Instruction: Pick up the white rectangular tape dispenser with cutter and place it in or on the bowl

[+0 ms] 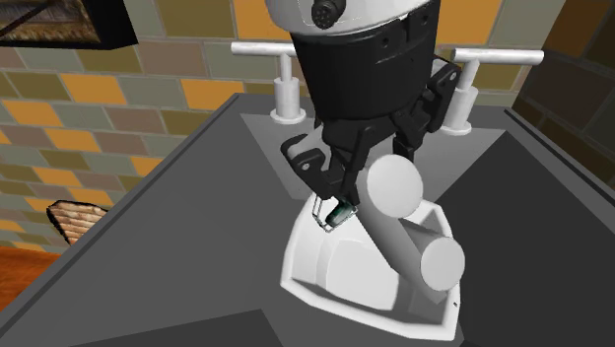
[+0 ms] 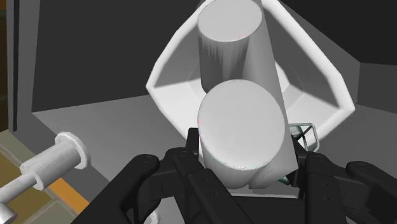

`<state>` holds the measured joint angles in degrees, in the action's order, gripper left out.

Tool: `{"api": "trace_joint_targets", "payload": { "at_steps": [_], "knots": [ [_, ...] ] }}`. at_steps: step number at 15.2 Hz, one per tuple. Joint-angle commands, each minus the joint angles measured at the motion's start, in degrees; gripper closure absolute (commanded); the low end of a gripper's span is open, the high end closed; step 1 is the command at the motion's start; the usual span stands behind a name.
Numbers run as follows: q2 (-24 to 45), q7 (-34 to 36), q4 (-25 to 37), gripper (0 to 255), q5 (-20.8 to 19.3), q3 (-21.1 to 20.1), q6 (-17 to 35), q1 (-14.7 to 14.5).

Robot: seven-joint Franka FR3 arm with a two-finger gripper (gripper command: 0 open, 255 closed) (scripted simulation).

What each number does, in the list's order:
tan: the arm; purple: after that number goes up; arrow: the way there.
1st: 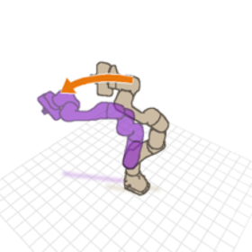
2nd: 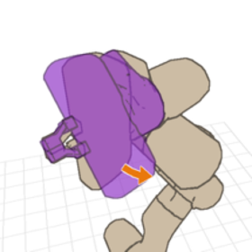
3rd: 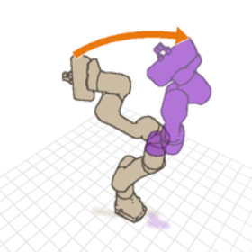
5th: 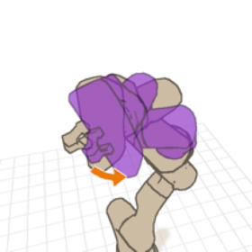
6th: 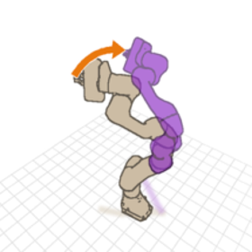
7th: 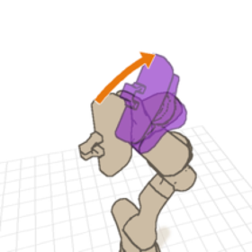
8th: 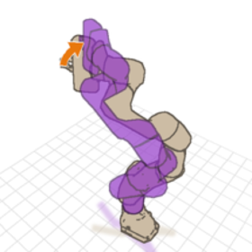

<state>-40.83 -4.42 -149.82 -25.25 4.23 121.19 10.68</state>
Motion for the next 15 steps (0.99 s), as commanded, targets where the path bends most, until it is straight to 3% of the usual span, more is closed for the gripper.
{"api": "trace_joint_targets", "payload": {
  "at_steps": [1,11,15],
  "knots": [
    [0.25,0.66,-1.44,255,-0.45,0.05,1.67,0.17],
    [2.98,3.81,-7.21,255,-3.01,0.27,9.86,1.48],
    [2.98,3.79,-7.21,255,-2.99,0.24,9.87,1.51]
  ]
}}
